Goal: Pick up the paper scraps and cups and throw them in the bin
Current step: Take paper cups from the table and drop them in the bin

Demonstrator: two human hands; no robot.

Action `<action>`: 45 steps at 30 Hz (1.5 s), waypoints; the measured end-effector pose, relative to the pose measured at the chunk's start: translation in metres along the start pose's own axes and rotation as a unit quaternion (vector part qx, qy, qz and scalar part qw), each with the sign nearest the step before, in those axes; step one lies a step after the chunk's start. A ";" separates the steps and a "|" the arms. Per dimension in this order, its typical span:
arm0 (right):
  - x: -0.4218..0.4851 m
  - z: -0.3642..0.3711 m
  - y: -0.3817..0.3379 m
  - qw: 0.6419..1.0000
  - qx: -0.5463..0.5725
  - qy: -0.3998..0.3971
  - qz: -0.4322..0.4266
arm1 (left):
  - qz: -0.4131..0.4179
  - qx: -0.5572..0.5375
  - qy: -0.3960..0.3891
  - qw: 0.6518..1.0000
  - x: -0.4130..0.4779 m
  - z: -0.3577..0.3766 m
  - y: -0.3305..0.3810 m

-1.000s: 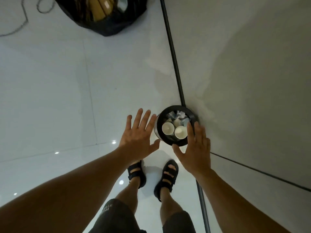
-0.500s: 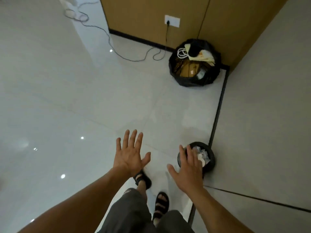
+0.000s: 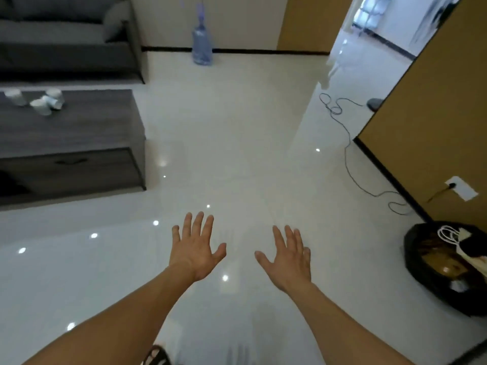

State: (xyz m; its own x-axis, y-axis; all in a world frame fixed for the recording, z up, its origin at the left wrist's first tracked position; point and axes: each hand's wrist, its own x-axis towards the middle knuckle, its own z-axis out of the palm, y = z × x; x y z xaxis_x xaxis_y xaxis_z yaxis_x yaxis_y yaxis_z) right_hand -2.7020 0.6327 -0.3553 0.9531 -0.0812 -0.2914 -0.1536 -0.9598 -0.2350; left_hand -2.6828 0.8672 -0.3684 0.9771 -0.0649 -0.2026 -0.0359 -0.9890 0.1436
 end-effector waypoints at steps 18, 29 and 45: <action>0.126 0.043 -0.479 0.935 -0.073 -0.008 -0.348 | -0.331 -0.040 0.146 0.932 -0.005 -0.119 -0.425; 0.284 0.033 -0.674 0.893 -0.052 -0.042 -0.444 | -0.430 -0.036 0.174 0.885 0.100 -0.188 -0.554; 0.427 0.087 -0.869 0.906 -0.098 -0.126 -0.391 | -0.420 -0.102 0.100 0.896 0.251 -0.172 -0.765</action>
State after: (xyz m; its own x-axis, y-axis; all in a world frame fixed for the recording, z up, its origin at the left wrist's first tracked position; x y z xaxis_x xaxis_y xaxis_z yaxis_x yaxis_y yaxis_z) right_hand -2.1837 1.4551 -0.3560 0.6571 0.6852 -0.3143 0.6165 -0.7284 -0.2991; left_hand -2.3738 1.6303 -0.3621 0.6609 0.7358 -0.1474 0.7485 -0.6323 0.1997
